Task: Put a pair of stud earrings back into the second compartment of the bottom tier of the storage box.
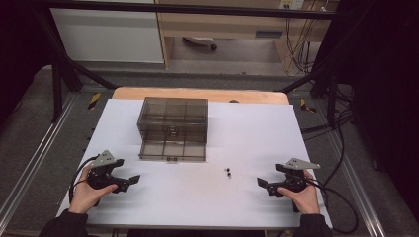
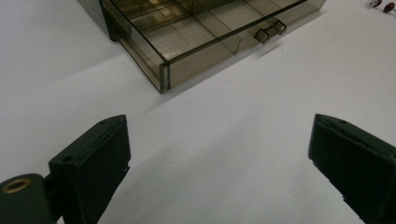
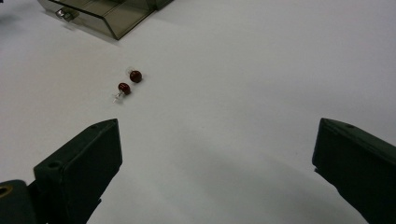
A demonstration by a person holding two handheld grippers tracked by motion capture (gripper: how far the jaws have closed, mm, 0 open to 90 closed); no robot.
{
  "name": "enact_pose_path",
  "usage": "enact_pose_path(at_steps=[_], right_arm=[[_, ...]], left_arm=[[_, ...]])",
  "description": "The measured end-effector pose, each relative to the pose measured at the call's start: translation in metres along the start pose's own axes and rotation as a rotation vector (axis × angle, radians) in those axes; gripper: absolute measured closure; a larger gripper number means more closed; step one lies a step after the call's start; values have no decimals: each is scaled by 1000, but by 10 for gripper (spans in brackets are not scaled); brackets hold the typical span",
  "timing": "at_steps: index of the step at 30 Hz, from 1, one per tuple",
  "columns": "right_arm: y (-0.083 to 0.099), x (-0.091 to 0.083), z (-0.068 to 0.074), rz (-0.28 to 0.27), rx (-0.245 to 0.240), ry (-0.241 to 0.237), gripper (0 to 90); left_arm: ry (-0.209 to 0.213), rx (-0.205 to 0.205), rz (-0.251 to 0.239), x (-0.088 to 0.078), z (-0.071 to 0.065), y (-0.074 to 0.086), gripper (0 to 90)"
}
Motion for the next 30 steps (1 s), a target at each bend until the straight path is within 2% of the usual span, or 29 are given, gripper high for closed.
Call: enact_pose_path(at_steps=[16, 21, 22, 30], right_arm=[[0, 4, 3, 21, -7, 11, 20], [-2, 7, 9, 30, -12, -5, 20], [-3, 8, 10, 32, -24, -5, 20], [-7, 15, 18, 53, -26, 5, 23]], left_arm=[[4, -3, 12, -1, 2, 4, 61], [4, -2, 11, -1, 3, 4, 64], [4, -3, 10, -1, 3, 4, 65], [6, -4, 8, -1, 3, 4, 65]])
Point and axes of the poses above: each handheld gripper's, and its own axes: x roughly forward along the jaws, y roughly out of its underside, z roughly to its left, the point moved 4 cm from there along x, roughly forward along the jaws, and after that the axes turned 1 degree about -z, right-handed, at the moved point
